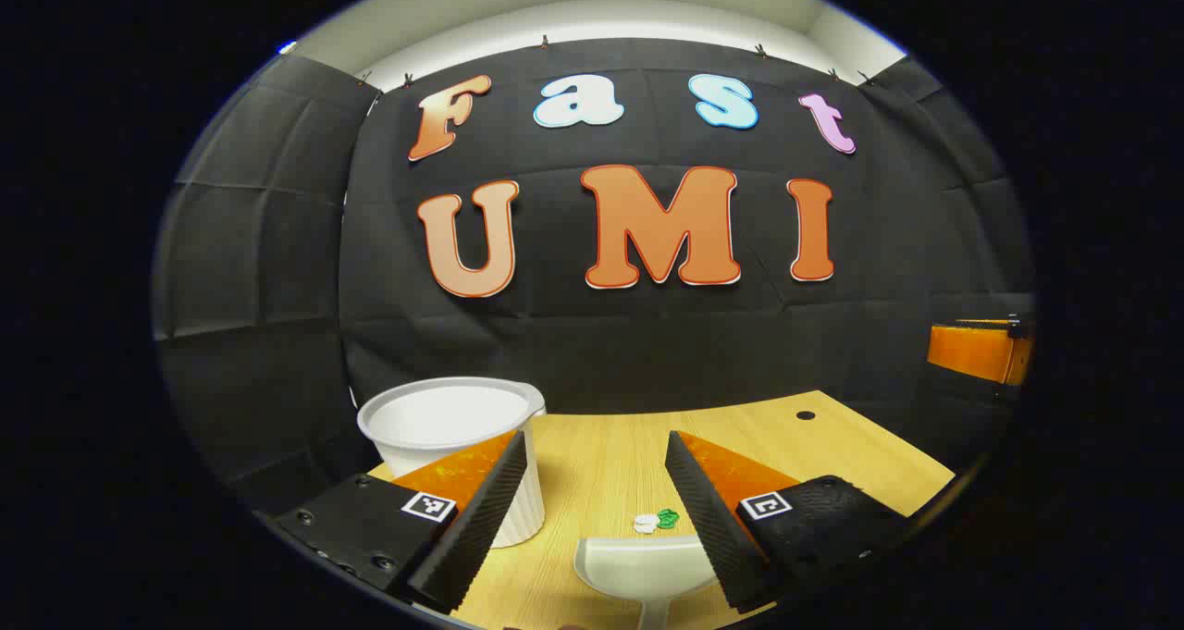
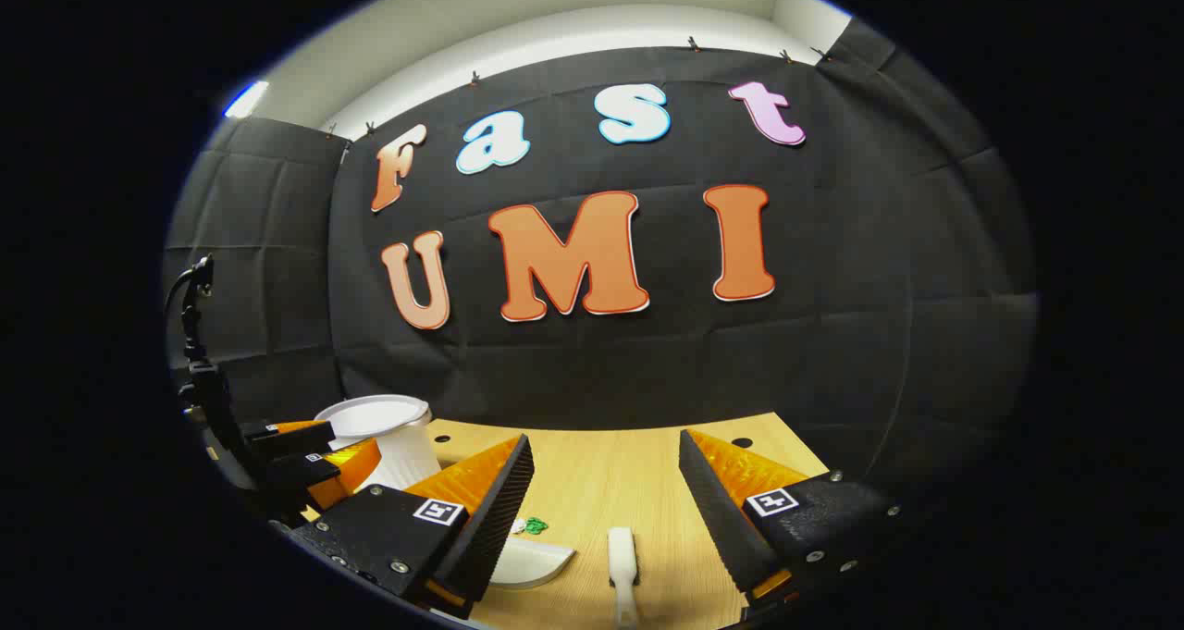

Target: Pick up the small broom and dustpan from the desktop, sweep the trash into the dustpan with the broom, and then empty the trash into the garbage bin.

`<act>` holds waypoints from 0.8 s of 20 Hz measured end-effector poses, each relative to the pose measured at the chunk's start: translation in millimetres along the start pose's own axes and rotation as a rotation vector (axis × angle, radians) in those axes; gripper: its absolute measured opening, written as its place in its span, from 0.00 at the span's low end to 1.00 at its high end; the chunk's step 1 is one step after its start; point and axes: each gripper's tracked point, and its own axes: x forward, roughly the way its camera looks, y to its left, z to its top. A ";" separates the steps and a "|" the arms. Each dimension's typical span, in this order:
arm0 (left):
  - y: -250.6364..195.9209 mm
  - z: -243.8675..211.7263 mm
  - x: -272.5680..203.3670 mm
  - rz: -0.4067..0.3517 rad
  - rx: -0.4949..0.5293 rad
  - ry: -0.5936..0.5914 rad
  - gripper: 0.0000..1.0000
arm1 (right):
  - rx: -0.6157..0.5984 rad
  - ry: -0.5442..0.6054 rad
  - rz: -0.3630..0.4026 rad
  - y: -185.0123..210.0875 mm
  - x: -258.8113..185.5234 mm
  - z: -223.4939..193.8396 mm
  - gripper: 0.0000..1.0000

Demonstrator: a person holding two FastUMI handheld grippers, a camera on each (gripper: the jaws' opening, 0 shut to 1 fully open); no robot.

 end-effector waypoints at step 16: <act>-23.2 14.8 1.3 -0.053 -0.026 -0.020 0.95 | -0.026 -0.063 -0.100 -37.5 -20.9 15.4 0.95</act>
